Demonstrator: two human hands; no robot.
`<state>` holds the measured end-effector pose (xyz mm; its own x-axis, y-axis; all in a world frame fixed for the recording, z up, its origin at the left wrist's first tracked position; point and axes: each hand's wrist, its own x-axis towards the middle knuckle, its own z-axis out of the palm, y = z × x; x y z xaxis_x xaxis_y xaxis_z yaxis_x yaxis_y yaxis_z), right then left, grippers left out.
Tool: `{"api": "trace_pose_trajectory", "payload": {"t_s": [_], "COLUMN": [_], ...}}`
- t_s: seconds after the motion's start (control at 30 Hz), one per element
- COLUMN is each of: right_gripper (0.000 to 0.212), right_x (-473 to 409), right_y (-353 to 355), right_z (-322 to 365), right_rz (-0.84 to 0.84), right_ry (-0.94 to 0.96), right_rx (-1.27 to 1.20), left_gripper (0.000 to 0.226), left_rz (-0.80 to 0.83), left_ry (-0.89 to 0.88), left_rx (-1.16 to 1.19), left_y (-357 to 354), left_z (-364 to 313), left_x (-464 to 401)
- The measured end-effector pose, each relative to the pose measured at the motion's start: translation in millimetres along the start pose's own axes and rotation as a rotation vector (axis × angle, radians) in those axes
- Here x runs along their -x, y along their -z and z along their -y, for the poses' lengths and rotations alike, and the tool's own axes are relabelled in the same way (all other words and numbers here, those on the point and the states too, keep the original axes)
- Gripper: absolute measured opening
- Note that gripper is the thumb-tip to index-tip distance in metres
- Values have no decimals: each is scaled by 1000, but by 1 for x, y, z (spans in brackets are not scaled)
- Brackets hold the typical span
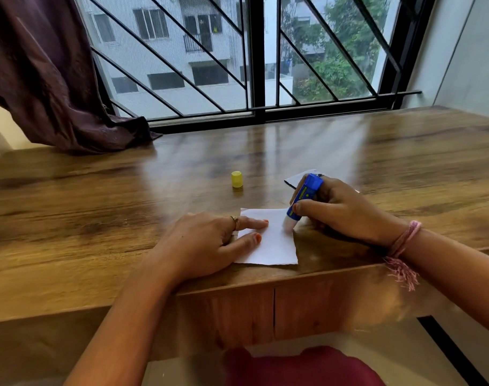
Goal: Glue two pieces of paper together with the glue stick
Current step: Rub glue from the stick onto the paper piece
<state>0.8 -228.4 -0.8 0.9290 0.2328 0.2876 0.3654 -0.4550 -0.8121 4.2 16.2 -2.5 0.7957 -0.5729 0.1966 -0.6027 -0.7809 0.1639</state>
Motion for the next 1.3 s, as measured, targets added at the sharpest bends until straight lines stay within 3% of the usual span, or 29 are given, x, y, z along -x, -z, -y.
{"api": "trace_pose_trajectory", "payload": {"t_s": [0.13,0.27,0.4,0.5,0.67,1.3], "right_gripper": [7,11,8,19,5,6], "right_x": [3,0,3,2,6,9], "right_y": [-1,0,-2,-2,-2,1], "right_z": [4,0,4,1,7,7], "right_rz": [88,34,105,44,127,215], "right_ry": [61,22,80,72,177,237], "right_rx": [-60,-22,-77,-33,-16,21], "left_gripper": [38,38,37,36,36,40], "left_rz": [-1,-3,-5,0,10,35], "left_ry": [-2,-1,2,10,21,58], "left_rx": [-4,1,-4,-4,0,-20], "left_y": [0,0,0,0,0,2], "left_z": [0,1,1,1,1,0], "left_x": [-1,0,0,0,0,-1]}}
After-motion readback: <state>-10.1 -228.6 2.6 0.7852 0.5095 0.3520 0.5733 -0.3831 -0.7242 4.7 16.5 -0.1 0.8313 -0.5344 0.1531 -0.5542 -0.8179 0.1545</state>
